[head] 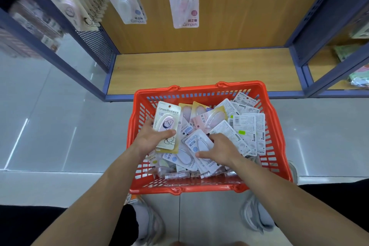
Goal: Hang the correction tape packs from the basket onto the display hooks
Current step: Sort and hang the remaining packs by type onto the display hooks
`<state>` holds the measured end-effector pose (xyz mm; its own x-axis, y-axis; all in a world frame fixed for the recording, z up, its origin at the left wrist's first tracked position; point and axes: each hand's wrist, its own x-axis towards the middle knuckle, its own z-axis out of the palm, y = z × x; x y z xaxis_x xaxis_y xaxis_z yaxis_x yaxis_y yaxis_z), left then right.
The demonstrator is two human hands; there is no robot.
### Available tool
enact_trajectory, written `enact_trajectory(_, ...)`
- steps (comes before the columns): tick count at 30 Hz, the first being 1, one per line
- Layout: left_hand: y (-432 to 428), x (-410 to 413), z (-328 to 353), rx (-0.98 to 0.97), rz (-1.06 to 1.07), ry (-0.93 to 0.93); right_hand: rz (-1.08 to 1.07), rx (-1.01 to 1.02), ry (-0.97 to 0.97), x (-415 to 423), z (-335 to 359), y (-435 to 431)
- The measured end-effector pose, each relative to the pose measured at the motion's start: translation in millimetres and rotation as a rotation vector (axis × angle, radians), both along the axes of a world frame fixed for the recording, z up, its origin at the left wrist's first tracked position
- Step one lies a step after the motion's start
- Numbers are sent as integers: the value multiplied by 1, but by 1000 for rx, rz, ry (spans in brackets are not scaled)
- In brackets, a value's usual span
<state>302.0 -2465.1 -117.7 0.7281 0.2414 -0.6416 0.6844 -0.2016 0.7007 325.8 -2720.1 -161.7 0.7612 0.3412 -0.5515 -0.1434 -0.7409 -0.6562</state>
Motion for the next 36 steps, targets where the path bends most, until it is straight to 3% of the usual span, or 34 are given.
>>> enact_trajectory(4, 1, -3, 7, 3, 12, -14, -45, 51, 32, -2, 6, -1)
enact_trajectory(8, -2, -1, 8, 17, 54, -36, -227, 256, 75, 13, 23, -6)
enact_trajectory(11, -5, 1, 9, 9, 72, -45, -211, 322, 74, 28, 39, -11)
enact_trajectory(19, -36, 12, -6, 11, 15, -72, -137, 231, 265, 42, 22, -24)
enact_trajectory(27, -49, 26, -20, -8, -1, -51, -510, 357, 75, 58, 20, -31)
enact_trajectory(36, -53, 29, -24, -27, -33, -76, -602, 465, 54, 61, 30, -17)
